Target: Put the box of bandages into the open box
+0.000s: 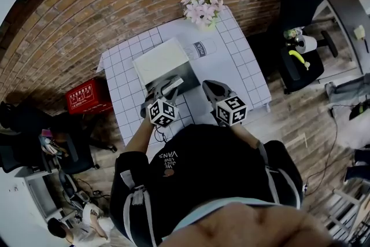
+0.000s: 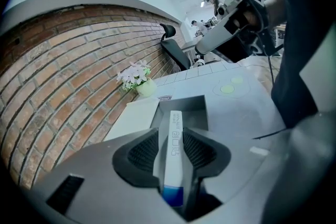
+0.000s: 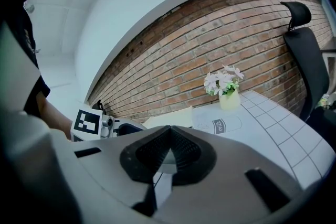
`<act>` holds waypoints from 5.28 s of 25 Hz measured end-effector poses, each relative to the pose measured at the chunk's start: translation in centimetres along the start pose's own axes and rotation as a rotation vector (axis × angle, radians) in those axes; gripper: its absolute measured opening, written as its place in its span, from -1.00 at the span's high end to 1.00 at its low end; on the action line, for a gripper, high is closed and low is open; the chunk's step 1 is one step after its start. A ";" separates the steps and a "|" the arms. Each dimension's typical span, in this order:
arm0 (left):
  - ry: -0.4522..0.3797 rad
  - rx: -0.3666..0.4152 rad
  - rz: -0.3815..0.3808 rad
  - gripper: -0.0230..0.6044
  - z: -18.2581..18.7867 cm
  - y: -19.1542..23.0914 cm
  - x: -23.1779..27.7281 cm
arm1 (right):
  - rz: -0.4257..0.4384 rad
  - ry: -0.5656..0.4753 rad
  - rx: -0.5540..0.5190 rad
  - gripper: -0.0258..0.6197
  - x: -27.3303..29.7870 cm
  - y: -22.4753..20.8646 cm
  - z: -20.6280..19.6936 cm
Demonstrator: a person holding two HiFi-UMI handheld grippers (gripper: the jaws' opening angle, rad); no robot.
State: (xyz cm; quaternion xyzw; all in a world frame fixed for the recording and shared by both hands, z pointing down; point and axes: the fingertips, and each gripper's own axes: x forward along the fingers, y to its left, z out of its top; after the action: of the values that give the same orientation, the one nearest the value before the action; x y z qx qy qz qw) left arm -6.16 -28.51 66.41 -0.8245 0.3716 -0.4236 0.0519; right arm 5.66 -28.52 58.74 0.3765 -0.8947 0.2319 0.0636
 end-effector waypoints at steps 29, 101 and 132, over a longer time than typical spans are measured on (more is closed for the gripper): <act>0.050 -0.055 0.021 0.47 -1.3 0.3 0.6 | -0.015 0.004 -0.004 0.93 -0.3 0.1 -0.3; -0.397 -0.507 0.176 0.89 -7.7 -2.0 -22.1 | -0.245 -0.118 -0.016 0.93 -6.8 15.8 -6.6; -0.382 -0.601 0.295 0.89 -3.1 -8.3 -24.9 | -0.138 -0.018 -0.118 0.93 -13.0 13.5 -7.4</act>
State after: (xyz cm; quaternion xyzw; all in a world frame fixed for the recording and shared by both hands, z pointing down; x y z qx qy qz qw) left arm -12.80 -5.47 55.33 -0.8047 0.5774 -0.1226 -0.0633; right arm 4.92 -8.53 56.60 0.4350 -0.8792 0.1706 0.0934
